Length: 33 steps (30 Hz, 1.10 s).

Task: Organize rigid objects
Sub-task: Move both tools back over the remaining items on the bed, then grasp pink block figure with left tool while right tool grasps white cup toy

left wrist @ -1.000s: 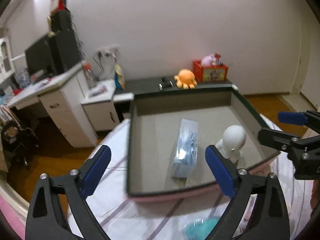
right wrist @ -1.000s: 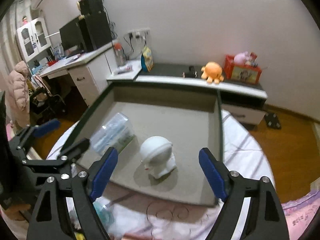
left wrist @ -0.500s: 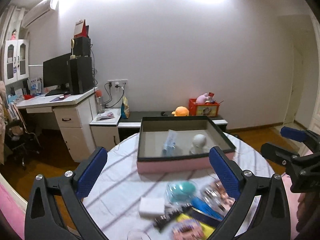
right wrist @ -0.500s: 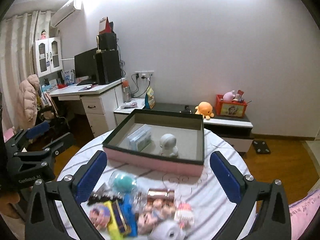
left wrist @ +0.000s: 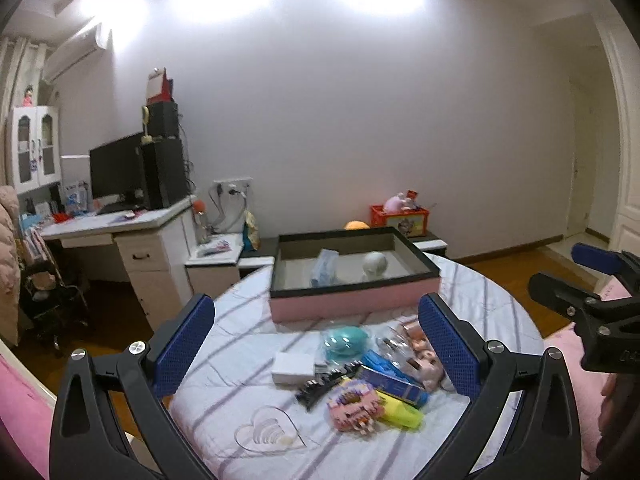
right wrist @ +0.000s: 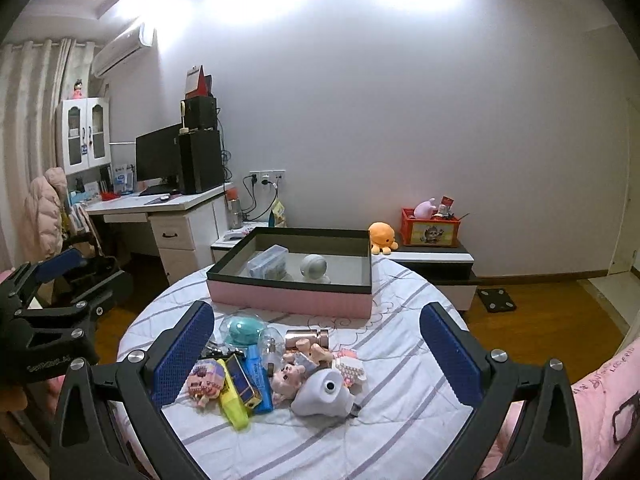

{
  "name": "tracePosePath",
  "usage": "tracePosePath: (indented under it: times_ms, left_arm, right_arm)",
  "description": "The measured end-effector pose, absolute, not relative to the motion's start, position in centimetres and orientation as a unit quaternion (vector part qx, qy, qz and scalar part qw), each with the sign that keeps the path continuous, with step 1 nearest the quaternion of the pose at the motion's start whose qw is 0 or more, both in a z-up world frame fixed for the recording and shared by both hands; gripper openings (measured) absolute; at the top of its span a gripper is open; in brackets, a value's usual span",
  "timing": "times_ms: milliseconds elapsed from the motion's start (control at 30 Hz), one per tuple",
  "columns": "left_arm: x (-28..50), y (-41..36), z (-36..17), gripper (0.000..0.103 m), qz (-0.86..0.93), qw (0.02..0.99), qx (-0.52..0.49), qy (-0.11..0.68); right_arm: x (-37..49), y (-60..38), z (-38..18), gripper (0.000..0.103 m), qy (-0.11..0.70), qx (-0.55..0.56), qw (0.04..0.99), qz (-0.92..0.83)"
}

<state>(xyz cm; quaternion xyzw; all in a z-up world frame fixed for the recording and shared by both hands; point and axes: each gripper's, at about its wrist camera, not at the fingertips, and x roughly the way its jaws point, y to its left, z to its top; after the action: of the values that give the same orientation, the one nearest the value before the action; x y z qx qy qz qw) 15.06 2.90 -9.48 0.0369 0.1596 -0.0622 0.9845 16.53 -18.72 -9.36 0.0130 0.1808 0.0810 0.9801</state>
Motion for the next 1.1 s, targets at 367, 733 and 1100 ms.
tracePosePath:
  times_ms: [367,733,1100]
  left_arm:
    - [16.2,3.2,-15.3,0.103,-0.056,0.966,0.035,0.25]
    - [20.7,1.3,-21.2,0.103,-0.078,0.935,0.0,0.347]
    - [24.1,2.2,-23.0,0.095,-0.058,0.922,-0.022,0.383]
  right_arm:
    - [16.8,-19.7,-14.1,0.103,0.235,0.023,0.97,0.063]
    - [18.9,-20.7,-20.2,0.103,0.313,0.04,0.947,0.05]
    - [21.5,-21.2,-22.4,0.103,0.347,0.088,0.931,0.067]
